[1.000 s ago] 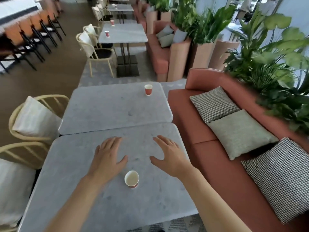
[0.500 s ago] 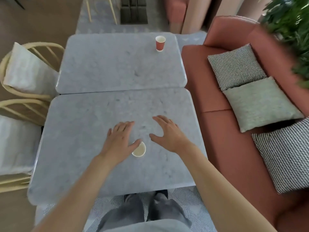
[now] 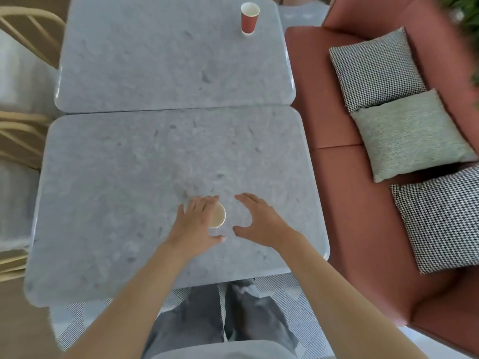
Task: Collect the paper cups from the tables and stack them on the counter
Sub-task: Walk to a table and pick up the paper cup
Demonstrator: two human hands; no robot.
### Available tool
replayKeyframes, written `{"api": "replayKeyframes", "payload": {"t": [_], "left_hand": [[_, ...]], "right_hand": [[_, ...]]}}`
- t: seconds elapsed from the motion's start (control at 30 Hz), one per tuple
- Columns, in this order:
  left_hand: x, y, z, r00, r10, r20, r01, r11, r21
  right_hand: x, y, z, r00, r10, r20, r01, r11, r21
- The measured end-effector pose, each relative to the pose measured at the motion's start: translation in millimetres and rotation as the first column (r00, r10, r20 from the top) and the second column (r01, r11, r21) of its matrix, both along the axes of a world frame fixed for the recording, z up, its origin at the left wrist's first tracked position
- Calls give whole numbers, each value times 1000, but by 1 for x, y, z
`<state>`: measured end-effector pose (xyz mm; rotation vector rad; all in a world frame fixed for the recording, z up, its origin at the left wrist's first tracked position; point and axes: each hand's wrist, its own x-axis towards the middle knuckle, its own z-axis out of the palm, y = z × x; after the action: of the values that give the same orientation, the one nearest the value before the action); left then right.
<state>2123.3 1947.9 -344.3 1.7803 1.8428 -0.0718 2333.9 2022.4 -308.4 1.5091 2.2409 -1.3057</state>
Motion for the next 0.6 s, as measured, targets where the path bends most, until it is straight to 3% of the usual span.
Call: {"api": "replayKeyframes", "payload": {"t": [0.27, 0.6], "left_hand": [[1, 0, -6, 997, 53, -57, -51, 998, 29], [-14, 27, 67, 941, 234, 243, -286, 936, 207]], "right_hand": [[0, -8, -12, 1000, 24, -3, -24, 1000, -5], [-1, 17, 37, 995, -7, -98, 17, 994, 107]]}}
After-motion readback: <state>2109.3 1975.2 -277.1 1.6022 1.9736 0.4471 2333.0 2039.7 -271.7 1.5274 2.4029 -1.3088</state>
